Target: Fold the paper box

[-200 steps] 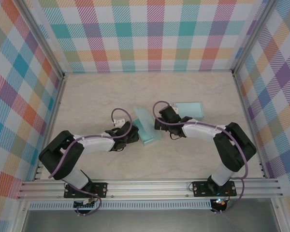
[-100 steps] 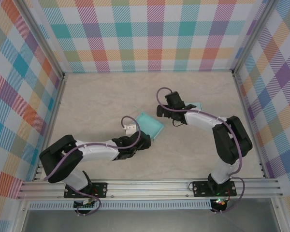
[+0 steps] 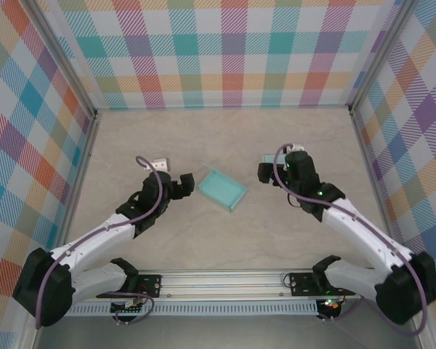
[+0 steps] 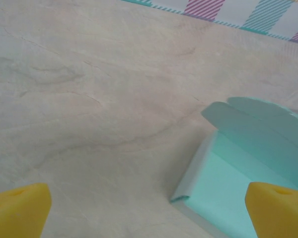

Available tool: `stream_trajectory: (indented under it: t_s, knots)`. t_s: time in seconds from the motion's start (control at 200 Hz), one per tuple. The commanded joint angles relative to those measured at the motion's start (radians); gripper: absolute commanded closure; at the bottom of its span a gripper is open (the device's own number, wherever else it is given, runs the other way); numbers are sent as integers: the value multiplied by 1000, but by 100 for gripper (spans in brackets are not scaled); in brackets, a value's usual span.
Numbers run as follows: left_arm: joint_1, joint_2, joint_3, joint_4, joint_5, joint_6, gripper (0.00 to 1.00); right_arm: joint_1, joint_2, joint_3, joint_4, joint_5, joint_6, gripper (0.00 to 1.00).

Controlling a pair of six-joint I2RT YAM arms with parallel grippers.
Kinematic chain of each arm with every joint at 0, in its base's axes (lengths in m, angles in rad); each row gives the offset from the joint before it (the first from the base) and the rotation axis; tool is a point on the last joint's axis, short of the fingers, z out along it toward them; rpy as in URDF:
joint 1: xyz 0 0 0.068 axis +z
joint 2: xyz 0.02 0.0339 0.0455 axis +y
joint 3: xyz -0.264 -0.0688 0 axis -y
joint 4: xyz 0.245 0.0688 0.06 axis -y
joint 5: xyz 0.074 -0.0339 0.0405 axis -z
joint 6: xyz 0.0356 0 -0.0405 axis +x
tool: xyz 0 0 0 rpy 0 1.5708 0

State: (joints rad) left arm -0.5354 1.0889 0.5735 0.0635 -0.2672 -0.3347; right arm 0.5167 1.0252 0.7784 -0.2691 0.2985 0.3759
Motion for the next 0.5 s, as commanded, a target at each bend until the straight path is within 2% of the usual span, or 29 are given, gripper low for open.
stream_trajectory:
  t_s: [0.0,0.125,0.22,0.3,0.36,0.42,0.495]
  knots:
    - [67,58,6,129,345,244,0,2,-117,-68,36,-62,-62,0]
    - [103,138,19,213,553,440,3,1,-187,-77,-14,-67,-68,0]
    - [125,199,47,241,595,570,3,-1,-214,-96,-16,-69,-59,0]
    - [155,255,80,244,678,645,1,-1,-224,-101,-63,52,83,0]
    - [171,289,101,252,719,692,0,-1,-240,-130,-10,-14,-13,0]
    - [189,321,124,253,738,716,0,-1,-262,-172,50,-25,-36,0]
    - [206,347,152,237,747,719,0,-1,-273,-183,69,-145,-119,0]
